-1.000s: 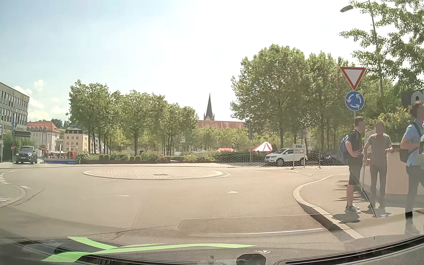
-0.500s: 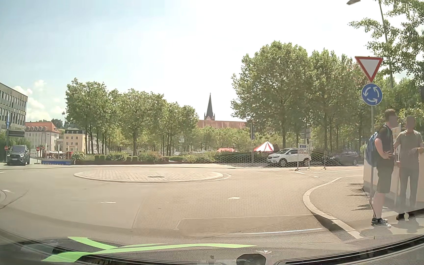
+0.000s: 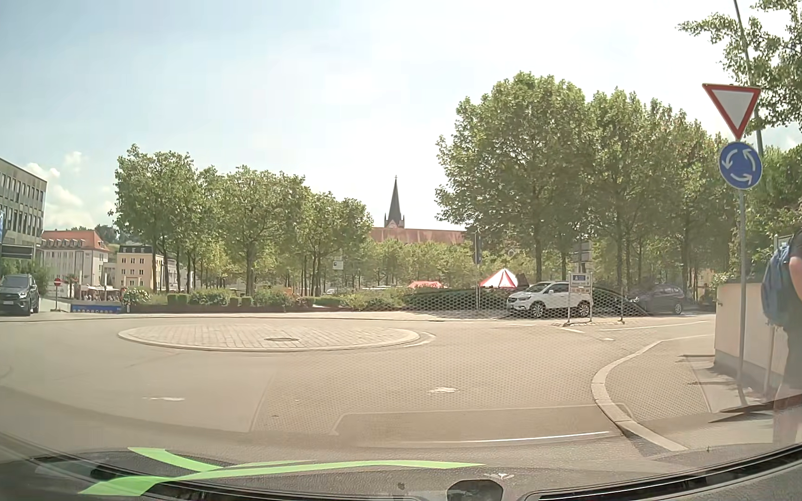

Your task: Follow the waypoints while adhering to traffic rules and regulations

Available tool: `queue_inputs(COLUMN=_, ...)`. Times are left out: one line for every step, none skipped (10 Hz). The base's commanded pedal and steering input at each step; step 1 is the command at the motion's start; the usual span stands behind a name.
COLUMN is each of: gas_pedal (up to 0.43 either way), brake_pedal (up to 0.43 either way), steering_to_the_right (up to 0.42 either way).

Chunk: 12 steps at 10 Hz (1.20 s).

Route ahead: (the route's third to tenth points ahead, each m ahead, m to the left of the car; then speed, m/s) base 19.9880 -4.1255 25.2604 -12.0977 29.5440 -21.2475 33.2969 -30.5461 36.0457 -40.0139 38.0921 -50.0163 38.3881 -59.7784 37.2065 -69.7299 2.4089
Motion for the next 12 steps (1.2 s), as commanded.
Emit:
queue_inputs(gas_pedal=0.13, brake_pedal=0.0, steering_to_the_right=0.033)
queue_inputs(gas_pedal=0.13, brake_pedal=0.0, steering_to_the_right=0.033)
queue_inputs(gas_pedal=0.13, brake_pedal=0.0, steering_to_the_right=0.033)
queue_inputs(gas_pedal=0.13, brake_pedal=0.0, steering_to_the_right=0.033)
queue_inputs(gas_pedal=0.118, brake_pedal=0.0, steering_to_the_right=0.032)
queue_inputs(gas_pedal=0.098, brake_pedal=0.0, steering_to_the_right=0.033)
queue_inputs(gas_pedal=0.079, brake_pedal=0.0, steering_to_the_right=0.033)
queue_inputs(gas_pedal=0.067, brake_pedal=0.0, steering_to_the_right=0.033)
queue_inputs(gas_pedal=0.047, brake_pedal=0.0, steering_to_the_right=0.035)
queue_inputs(gas_pedal=0.047, brake_pedal=0.0, steering_to_the_right=0.038)
queue_inputs(gas_pedal=0.047, brake_pedal=0.0, steering_to_the_right=0.039)
queue_inputs(gas_pedal=0.047, brake_pedal=0.0, steering_to_the_right=0.039)
